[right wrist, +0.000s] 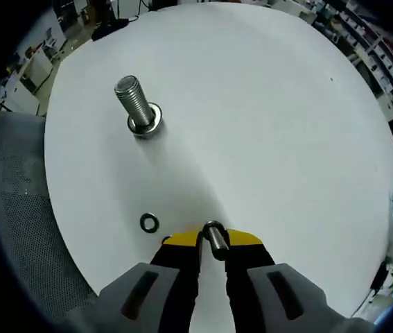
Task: Place the washer onto the threaded stud by aligning its center hole with the stud, sliding it down to the base, and recovering from edge contact or off-axis alignment until the washer reaches the visible bottom stop.
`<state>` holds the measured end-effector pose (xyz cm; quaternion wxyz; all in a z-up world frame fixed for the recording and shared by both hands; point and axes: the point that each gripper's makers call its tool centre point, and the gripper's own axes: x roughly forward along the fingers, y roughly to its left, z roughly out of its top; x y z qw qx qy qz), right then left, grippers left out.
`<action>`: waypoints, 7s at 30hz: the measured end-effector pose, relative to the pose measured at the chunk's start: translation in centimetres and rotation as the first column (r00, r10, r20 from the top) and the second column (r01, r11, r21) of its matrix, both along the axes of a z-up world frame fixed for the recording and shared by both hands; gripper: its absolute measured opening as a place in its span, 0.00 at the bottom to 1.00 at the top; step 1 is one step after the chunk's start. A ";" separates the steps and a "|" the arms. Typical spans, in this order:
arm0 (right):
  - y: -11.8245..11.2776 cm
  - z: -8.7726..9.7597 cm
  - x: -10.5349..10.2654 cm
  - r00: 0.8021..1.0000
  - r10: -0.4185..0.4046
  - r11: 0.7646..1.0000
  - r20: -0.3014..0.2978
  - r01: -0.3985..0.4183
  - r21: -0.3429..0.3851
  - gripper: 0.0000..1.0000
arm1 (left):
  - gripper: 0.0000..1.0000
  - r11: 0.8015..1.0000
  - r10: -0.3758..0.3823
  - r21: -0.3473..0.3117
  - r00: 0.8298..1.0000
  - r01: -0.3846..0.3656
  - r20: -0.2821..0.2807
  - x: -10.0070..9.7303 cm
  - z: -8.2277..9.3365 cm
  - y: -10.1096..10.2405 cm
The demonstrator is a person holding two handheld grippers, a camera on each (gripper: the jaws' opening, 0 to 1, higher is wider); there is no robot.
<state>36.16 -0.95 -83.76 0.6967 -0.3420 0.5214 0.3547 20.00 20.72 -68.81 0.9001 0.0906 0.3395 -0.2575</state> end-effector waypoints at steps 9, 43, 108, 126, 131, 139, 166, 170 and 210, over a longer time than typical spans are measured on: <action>-1.2 0.4 -0.5 1.000 0.003 1.000 -0.005 -0.003 -0.012 0.22 | 0.29 1.000 0.000 0.008 1.000 0.000 0.001 -0.1 -0.1 0.0; -0.7 -0.7 -3.4 0.985 0.148 0.989 -0.089 -0.148 0.007 0.16 | 0.29 1.000 -0.007 0.023 1.000 0.007 -0.017 -0.3 -0.4 0.1; -2.0 -0.5 -4.2 0.995 0.104 0.987 -0.009 -0.104 -0.120 0.13 | 0.28 1.000 -0.016 0.010 1.000 0.017 -0.001 -0.1 -0.1 -0.2; -1.5 3.2 -2.4 0.998 0.026 1.000 0.055 -0.027 0.013 0.14 | 0.28 1.000 -0.029 -0.007 1.000 0.029 -0.003 -0.1 0.0 -0.5; -1.7 4.2 -1.7 0.996 -0.023 0.999 0.084 0.019 0.046 0.14 | 0.28 0.999 -0.027 -0.020 1.000 0.027 0.013 0.0 0.4 -0.6; -1.1 6.2 -1.4 0.989 0.017 0.997 0.147 -0.029 0.076 0.14 | 0.28 0.999 -0.039 -0.024 0.999 0.039 0.003 -0.2 0.2 -0.8; 0.1 5.1 -0.1 0.987 0.072 0.995 0.145 -0.081 0.063 0.14 | 0.28 0.999 -0.038 -0.004 0.999 0.038 -0.014 -0.2 -0.2 -0.7; 0.1 4.6 0.1 0.989 0.071 0.996 0.131 -0.078 0.053 0.14 | 0.28 0.999 -0.033 -0.003 0.999 0.033 -0.011 -0.2 -0.1 -0.6; -1.0 1.0 -0.9 0.999 0.000 1.000 0.053 -0.002 0.031 0.19 | 0.27 0.999 -0.033 0.006 0.999 0.033 -0.020 -0.3 -0.4 -0.5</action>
